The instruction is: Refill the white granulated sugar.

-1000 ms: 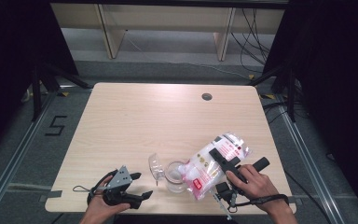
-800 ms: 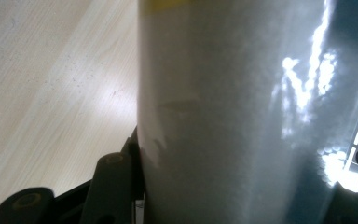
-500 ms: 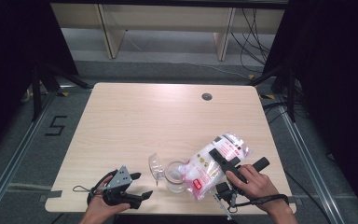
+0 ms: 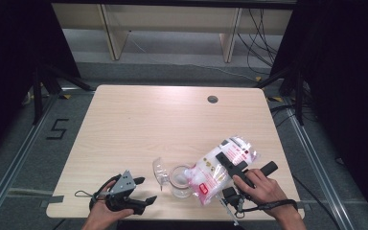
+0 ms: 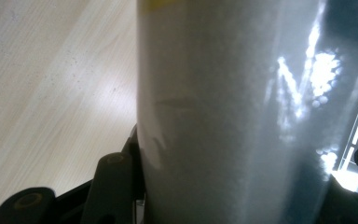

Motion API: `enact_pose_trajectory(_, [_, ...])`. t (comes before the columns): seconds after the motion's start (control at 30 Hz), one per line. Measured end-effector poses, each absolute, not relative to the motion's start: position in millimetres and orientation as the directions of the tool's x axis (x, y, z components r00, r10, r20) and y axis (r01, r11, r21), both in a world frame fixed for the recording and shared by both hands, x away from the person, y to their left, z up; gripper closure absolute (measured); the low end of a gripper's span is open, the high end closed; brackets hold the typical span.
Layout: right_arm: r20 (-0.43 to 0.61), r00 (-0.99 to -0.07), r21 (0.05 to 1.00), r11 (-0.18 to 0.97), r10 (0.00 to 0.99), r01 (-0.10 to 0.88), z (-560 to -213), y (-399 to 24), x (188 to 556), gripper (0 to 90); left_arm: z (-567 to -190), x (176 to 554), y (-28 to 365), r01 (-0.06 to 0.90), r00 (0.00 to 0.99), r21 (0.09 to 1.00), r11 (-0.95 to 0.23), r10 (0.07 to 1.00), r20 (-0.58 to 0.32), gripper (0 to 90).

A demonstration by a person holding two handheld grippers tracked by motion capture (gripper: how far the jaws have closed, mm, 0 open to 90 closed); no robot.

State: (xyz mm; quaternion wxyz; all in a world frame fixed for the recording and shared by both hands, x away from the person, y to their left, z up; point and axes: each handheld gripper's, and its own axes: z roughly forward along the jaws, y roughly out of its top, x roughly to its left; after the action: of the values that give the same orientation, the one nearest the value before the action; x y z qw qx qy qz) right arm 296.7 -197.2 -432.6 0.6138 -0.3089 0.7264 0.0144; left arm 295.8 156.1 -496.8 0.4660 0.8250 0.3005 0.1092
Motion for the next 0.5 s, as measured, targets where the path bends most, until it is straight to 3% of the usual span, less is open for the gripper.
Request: enact_pose_trajectory(0.5, [-0.893,-0.029,-0.383,0.793,-0.448,-0.474,-430.0,-196.1,296.4,55.5,-496.7,295.5,155.8,0.399,0.793,0.834,-0.381,0.600,-0.105,22.1])
